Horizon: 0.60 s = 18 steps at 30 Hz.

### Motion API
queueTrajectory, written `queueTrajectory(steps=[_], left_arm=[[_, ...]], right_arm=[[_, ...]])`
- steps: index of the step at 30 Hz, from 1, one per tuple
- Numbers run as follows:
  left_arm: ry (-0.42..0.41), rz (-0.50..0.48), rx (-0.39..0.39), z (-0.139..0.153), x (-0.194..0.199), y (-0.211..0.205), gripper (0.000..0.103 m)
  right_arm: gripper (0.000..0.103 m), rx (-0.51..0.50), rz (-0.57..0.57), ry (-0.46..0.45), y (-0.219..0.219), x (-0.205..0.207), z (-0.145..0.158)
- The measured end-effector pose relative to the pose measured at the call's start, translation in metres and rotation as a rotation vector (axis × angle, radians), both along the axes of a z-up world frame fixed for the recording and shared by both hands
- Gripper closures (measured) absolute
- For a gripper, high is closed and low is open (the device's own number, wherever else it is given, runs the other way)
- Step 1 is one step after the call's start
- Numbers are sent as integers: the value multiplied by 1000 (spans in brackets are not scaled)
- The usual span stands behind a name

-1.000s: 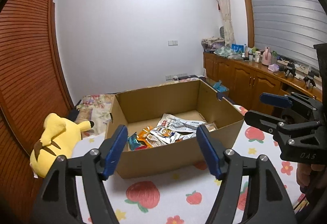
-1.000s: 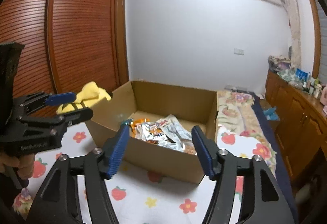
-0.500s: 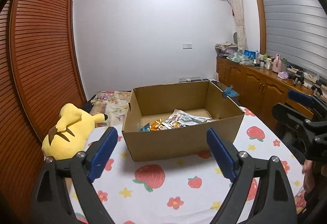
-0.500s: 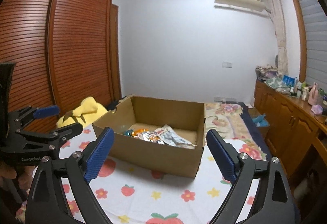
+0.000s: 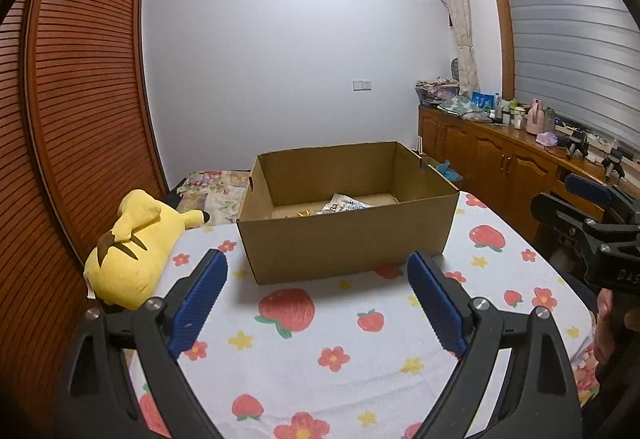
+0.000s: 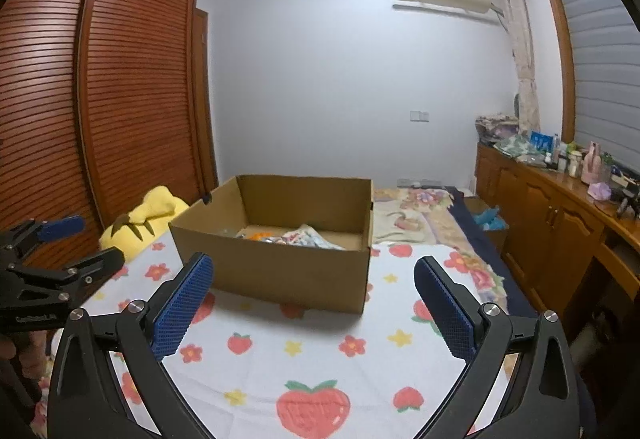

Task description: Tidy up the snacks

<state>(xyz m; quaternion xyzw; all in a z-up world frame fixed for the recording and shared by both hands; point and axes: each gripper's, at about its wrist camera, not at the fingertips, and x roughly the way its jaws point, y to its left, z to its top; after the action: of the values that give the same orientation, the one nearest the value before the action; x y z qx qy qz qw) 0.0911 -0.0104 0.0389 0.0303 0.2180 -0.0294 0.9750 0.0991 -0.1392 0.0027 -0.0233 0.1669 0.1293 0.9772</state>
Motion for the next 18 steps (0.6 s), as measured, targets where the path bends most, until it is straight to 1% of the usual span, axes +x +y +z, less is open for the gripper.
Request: queueTrajectory(steps=[4,11,18], left_arm=[[3,-3,-8,-2,-6,-1,11],[9,0,9,-6,-9,-4,10],[7,-1,1,-6,-11,-2,10]], right_arm=[[1,-2,-7,4,-3,-5,-1],[1,-8,-21,-4,-3,-11,-1],[1,-12,-24,-5,-4,-14,-4]])
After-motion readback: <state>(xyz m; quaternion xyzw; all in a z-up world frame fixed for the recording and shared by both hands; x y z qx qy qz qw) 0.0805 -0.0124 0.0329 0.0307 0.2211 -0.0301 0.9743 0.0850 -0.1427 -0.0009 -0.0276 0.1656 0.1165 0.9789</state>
